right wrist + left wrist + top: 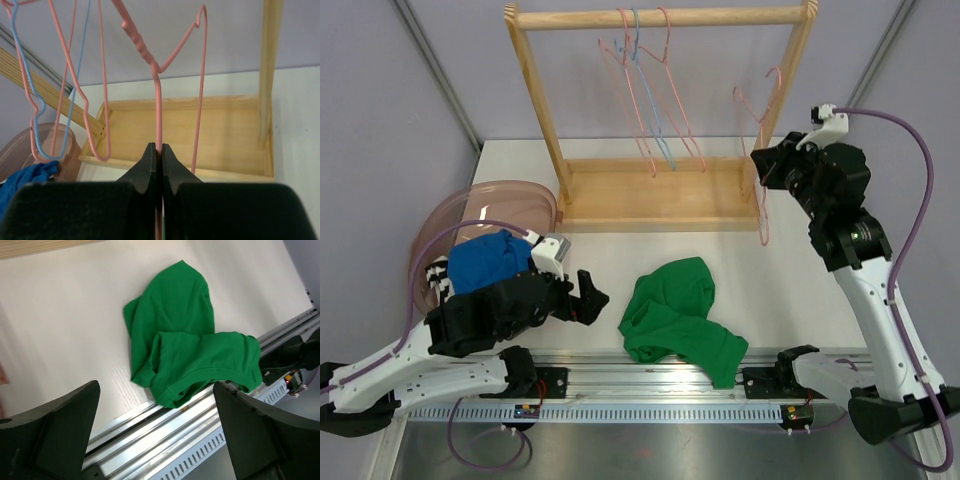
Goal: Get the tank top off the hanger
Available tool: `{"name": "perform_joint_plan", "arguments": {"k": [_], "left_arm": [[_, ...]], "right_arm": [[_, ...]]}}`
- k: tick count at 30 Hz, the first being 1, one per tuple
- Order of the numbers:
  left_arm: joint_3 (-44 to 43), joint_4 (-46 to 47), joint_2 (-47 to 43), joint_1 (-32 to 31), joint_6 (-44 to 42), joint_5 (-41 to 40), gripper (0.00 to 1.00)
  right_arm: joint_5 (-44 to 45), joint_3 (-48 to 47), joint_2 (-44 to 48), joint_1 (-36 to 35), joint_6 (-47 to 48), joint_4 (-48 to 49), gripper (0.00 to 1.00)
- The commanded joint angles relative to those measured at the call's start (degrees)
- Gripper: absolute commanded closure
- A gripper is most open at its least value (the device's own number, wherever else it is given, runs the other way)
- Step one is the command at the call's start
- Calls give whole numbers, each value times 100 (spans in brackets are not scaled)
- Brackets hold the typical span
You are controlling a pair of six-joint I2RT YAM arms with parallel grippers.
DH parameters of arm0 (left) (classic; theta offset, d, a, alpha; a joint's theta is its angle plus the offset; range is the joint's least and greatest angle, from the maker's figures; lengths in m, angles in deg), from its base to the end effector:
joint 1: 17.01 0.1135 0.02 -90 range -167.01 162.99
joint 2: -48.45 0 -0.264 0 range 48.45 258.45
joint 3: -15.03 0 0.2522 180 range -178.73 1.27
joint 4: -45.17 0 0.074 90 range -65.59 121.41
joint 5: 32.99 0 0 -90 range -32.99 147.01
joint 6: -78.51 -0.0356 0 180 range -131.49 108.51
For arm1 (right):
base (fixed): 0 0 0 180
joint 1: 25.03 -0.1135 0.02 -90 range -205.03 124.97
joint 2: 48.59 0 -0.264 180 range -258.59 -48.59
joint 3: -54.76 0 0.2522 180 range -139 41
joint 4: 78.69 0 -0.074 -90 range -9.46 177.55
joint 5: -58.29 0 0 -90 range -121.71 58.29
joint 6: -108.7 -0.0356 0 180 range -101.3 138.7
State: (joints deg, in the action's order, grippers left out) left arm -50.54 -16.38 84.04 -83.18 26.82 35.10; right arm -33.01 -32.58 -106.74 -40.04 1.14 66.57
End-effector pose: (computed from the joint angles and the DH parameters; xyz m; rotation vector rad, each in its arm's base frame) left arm 0.0586 -0.0998 0.3371 0.2908 2.1361 -0.6935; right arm 0.2026 0.0552 0.4502 0.0202 1.6871 0.4477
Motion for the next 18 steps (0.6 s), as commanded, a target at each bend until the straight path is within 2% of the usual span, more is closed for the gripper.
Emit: {"name": "perform_joint_plan", "arguments": {"k": [1,7,18], "left_arm": [[-268,-696,-96,-36,-297,-533,1],[65,-302,-474,-45,-525,-446,1],[233,-240,-606,-36,-447,-463,1]], "right_arm": [[-300,-1086,-571,-29,271,-20,100],[-547,-2649,-1838,-108,315,-425,100],[-11,-5207,-3553,-398,666,-1137,100]]}}
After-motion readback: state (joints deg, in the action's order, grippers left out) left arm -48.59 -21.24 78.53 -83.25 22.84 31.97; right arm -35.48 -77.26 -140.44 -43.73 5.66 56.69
